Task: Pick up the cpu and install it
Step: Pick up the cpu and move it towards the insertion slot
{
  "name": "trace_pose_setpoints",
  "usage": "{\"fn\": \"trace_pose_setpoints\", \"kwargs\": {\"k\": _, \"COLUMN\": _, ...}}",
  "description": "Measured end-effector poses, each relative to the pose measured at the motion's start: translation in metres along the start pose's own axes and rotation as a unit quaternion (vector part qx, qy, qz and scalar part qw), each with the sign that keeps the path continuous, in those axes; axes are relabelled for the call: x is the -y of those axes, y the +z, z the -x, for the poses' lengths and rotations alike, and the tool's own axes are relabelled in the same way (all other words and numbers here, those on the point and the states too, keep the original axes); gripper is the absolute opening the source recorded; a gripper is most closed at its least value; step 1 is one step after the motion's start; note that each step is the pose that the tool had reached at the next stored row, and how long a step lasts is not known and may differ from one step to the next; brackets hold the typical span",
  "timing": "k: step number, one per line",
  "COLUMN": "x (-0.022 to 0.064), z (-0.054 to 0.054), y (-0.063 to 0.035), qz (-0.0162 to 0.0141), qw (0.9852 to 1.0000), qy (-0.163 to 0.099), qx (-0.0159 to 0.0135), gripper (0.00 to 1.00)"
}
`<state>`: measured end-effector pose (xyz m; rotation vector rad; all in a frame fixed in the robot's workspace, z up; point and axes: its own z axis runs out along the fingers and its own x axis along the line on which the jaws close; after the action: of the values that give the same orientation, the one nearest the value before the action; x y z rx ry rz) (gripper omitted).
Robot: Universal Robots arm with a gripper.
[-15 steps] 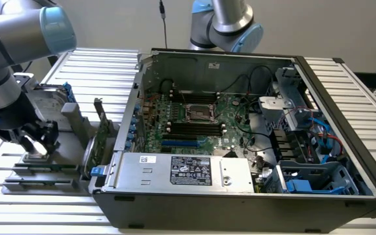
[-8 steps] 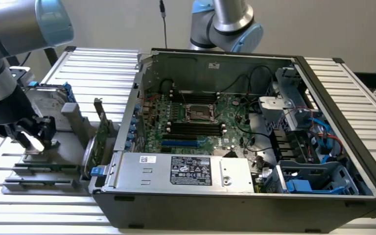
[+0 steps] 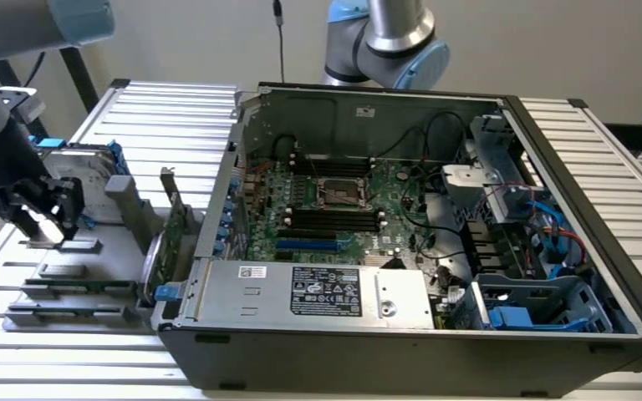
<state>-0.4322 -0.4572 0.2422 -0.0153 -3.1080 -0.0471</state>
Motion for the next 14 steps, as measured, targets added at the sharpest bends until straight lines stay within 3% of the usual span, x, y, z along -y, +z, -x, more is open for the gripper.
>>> {"fn": "trace_pose_setpoints", "kwargs": {"k": 14, "x": -0.0020, "z": 0.004, "y": -0.0637, "qz": -0.0002, "qw": 1.0000, "qy": -0.006, "qx": -0.0002, "gripper": 0.55}}
